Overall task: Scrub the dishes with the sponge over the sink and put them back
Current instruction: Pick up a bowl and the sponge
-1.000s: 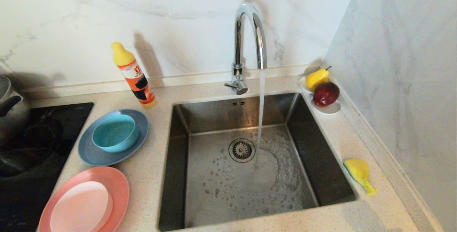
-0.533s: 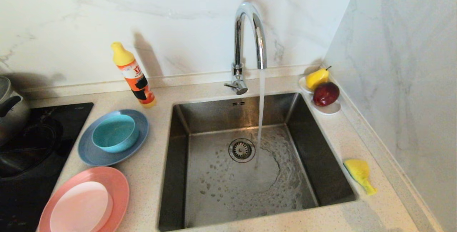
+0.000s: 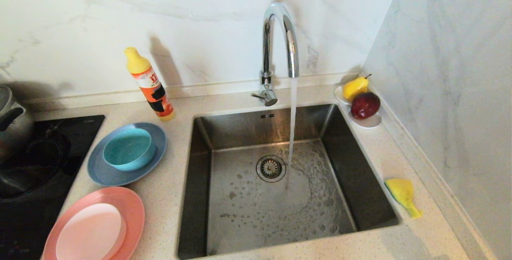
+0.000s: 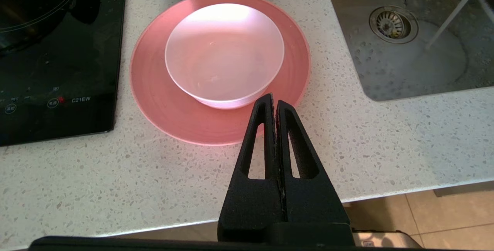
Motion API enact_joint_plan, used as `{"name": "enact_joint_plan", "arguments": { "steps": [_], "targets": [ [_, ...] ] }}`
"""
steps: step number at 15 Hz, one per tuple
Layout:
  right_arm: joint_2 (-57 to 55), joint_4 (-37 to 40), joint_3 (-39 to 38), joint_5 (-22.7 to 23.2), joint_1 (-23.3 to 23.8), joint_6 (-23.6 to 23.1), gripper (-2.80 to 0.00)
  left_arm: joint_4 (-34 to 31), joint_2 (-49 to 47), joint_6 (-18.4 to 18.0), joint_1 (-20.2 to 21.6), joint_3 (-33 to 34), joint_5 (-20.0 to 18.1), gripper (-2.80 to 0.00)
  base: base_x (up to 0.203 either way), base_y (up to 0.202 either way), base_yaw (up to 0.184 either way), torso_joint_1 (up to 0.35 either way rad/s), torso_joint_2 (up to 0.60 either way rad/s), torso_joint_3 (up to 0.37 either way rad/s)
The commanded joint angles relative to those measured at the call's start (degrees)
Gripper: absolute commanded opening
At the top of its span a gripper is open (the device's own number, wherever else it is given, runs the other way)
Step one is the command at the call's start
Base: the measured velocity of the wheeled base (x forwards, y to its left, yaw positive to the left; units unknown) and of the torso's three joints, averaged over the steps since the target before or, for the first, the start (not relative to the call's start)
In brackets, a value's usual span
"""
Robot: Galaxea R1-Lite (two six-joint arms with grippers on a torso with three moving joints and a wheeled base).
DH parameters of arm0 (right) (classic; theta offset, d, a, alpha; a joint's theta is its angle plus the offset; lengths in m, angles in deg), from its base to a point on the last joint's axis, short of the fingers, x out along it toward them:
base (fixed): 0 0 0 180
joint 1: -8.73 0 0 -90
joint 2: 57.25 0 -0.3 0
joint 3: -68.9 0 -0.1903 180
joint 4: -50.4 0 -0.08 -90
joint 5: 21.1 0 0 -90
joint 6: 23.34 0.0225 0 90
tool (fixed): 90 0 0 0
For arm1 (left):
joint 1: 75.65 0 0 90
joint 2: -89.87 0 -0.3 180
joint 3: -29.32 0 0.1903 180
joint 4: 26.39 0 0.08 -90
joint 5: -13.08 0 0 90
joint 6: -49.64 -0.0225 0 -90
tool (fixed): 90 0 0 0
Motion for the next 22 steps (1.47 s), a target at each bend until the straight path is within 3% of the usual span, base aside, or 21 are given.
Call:
{"name": "enact_joint_plan", "arguments": {
  "steps": [1,9,11,14,17,22],
  "targets": [
    [0.0,0.1,0.0,0.2,0.0,-1.2,-2.8,-0.2,-0.2,-0.1,0.0,0.0,0.0,-2.8,0.0,0.0,0.0,0.0,0.0,0.0],
    [0.1,0.4,0.6,0.4,0.0,-4.7,-2.8,-0.2,-0.2,0.2,0.0,0.0,0.1,-2.8,0.0,0.0,0.0,0.0,0.0,0.0],
    [-1.0,2.3,7.0,0.9,0.0,-4.7,-2.8,-0.2,-0.2,0.2,0.0,0.0,0.2,-2.8,0.0,0.0,0.0,0.0,0.0,0.0],
    [-7.4,10.7,21.6,6.4,0.1,-4.6,-2.8,-0.2,-0.2,0.2,0.0,0.0,0.1,-2.8,0.0,0.0,0.0,0.0,0.0,0.0],
    [-20.3,13.4,29.5,11.0,1.3,-4.9,-2.8,-0.2,-0.2,0.2,0.0,0.0,0.1,-2.8,0.0,0.0,0.0,0.0,0.0,0.0],
    [-44.4,20.5,41.6,12.8,1.0,-10.4,-2.8,-0.2,-0.2,0.3,0.0,0.0,0.1,-2.8,0.0,0.0,0.0,0.0,0.0,0.0]
  ]
}}
